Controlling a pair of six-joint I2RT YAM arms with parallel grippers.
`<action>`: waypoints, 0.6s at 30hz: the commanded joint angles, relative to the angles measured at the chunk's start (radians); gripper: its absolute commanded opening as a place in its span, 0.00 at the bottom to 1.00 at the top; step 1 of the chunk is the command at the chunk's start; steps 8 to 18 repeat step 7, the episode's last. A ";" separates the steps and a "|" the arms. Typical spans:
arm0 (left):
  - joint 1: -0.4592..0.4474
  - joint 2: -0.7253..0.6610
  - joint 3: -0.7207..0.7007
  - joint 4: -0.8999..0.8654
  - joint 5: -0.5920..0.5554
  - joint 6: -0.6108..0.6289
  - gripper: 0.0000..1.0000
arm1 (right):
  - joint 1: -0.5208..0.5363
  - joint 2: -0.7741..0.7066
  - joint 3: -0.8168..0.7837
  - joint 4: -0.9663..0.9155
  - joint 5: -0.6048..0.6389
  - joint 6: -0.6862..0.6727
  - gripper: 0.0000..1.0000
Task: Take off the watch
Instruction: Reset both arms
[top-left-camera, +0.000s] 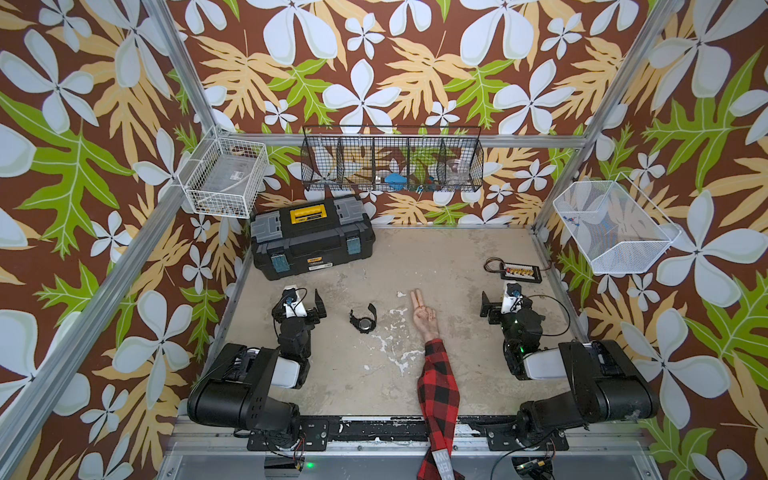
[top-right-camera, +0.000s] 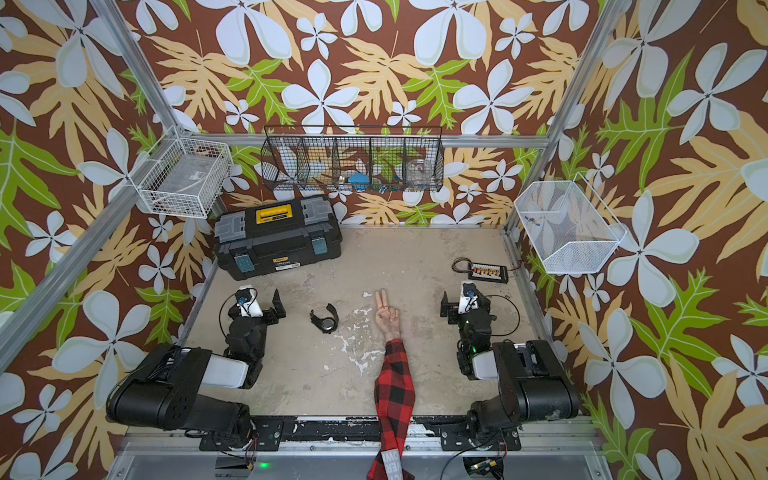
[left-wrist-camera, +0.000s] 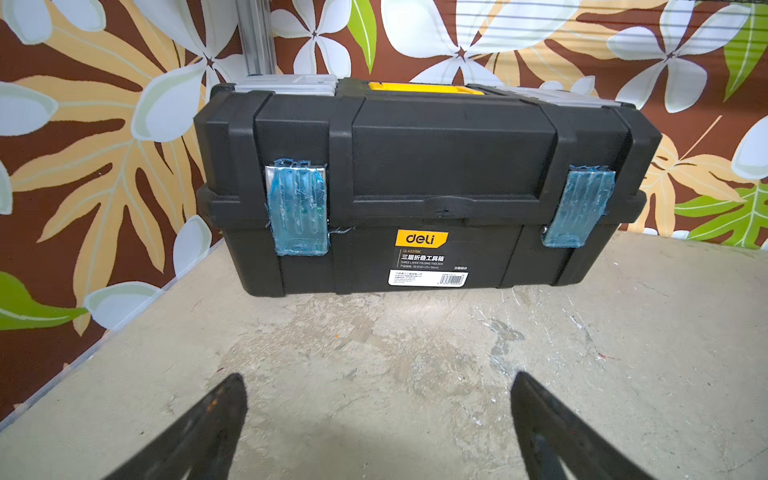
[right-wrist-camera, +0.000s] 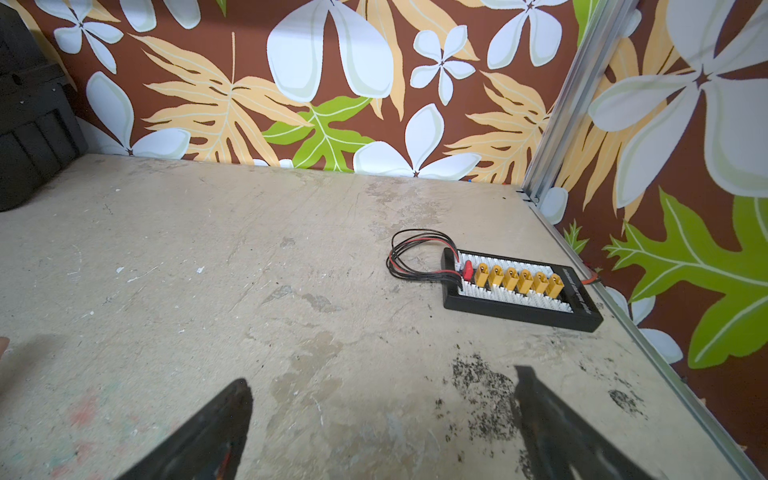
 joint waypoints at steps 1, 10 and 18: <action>0.018 0.006 0.017 0.001 0.137 0.042 1.00 | 0.000 -0.004 0.002 0.030 0.009 0.009 1.00; 0.085 -0.002 0.037 -0.050 0.278 0.011 1.00 | 0.001 -0.002 0.002 0.029 0.009 0.010 1.00; 0.085 -0.002 0.037 -0.050 0.278 0.011 1.00 | 0.001 -0.002 0.002 0.029 0.009 0.010 1.00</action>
